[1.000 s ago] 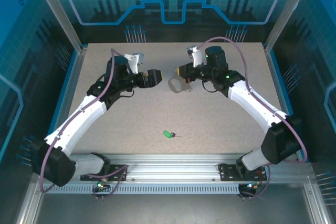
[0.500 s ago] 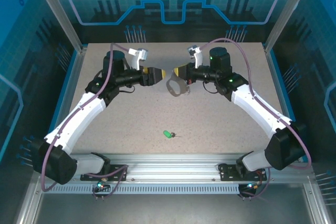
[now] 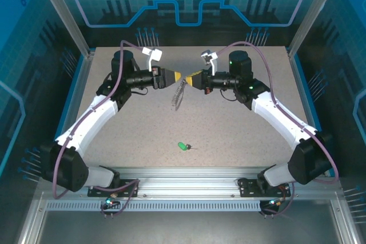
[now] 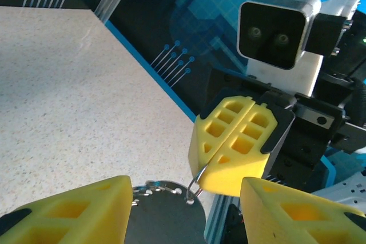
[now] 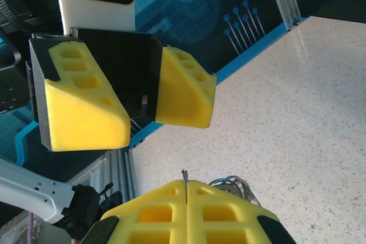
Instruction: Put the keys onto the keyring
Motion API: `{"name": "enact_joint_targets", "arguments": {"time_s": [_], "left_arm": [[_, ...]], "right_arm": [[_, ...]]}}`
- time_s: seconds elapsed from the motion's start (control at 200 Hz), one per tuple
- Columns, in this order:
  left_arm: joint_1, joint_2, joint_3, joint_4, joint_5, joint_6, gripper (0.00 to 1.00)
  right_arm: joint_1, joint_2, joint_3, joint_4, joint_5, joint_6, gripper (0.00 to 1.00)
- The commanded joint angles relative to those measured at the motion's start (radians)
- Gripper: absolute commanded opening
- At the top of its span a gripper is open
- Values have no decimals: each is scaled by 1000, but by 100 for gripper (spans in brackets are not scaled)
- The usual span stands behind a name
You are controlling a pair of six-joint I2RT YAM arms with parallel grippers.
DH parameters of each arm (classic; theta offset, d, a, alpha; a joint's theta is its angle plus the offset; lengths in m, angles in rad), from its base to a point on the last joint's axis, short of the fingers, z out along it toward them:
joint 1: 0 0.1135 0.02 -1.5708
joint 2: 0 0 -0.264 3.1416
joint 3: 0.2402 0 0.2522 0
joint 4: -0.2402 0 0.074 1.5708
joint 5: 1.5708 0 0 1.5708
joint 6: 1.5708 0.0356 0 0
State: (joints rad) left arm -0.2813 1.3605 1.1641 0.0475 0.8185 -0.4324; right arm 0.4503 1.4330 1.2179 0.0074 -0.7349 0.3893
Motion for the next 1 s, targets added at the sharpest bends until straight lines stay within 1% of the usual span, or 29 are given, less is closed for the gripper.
{"name": "enact_joint_targets", "arguments": {"time_s": [0.0, 0.115, 0.25, 0.49, 0.86, 0.995], "left_arm": [[2, 5, -21, 95, 68, -32, 54], [2, 13, -30, 128, 80, -54, 52], [2, 22, -44, 173, 93, -81, 46], [-2, 41, -70, 248, 105, -126, 46], [-25, 49, -76, 313, 114, -162, 44], [-34, 55, -83, 348, 114, -184, 41]], "right_arm": [[-16, 11, 37, 51, -53, 19, 0], [-21, 12, 32, 73, -57, 36, 0], [-25, 10, 22, 110, -58, 62, 0], [-29, 12, 24, 141, -61, 88, 0], [-29, 7, 16, 167, -58, 111, 0], [-30, 4, 13, 168, -56, 114, 0]]}}
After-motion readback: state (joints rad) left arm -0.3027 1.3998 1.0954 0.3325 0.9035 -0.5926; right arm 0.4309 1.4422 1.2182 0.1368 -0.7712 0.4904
